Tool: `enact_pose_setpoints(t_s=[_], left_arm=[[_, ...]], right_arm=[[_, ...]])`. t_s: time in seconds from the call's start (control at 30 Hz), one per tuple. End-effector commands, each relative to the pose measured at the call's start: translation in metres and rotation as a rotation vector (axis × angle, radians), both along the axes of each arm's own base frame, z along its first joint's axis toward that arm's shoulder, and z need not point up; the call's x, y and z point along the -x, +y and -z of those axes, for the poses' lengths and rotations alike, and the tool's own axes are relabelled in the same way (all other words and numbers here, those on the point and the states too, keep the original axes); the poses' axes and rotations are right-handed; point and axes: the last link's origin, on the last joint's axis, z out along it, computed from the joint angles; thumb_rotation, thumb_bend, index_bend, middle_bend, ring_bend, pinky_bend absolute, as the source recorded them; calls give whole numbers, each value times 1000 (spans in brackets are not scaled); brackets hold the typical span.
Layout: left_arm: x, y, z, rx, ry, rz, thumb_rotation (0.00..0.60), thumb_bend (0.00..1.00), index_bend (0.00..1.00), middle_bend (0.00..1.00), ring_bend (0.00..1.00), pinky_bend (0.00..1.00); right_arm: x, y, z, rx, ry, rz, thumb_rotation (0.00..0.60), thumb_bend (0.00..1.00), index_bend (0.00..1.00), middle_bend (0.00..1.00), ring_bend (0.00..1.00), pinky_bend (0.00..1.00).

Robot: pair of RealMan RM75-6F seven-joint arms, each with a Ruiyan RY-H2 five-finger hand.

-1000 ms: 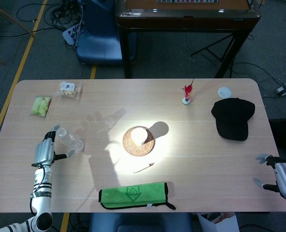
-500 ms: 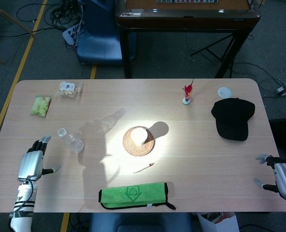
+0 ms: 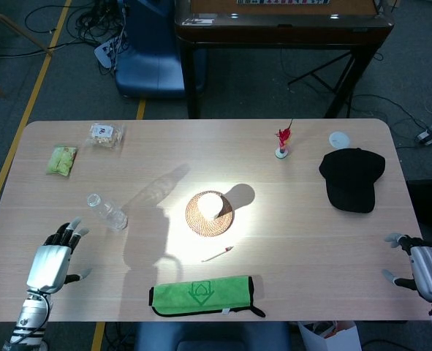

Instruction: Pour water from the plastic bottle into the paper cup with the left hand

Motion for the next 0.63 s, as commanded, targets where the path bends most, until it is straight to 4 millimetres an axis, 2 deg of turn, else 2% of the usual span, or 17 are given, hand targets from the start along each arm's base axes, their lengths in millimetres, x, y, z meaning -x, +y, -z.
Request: enact_pose_setpoints(t_s=[0.03, 0.2, 0.37, 0.47, 0.63], left_arm=[[6, -19, -4, 22, 68, 69, 600, 35, 310, 146, 145, 301], [8, -29, -2, 10, 62, 123, 600, 35, 408, 419, 320, 424], [10, -33, -4, -11, 60, 164, 600, 35, 515, 597, 430, 507], [11, -34, -3, -5, 64, 165, 600, 35, 565, 652, 468, 537], [12, -33, -4, -10, 69, 160, 600, 35, 576, 659, 473, 541]], right_arm=[[0, 0, 0, 4, 4, 0, 600, 0, 371, 417, 403, 454], [0, 1, 1, 6, 16, 1, 600, 0, 371, 417, 403, 454], [-1, 2, 2, 10, 29, -4, 600, 0, 371, 417, 403, 454], [-1, 2, 3, 7, 35, -2, 600, 0, 371, 417, 403, 454], [0, 1, 6, -7, 38, 2, 600, 0, 371, 417, 403, 454]])
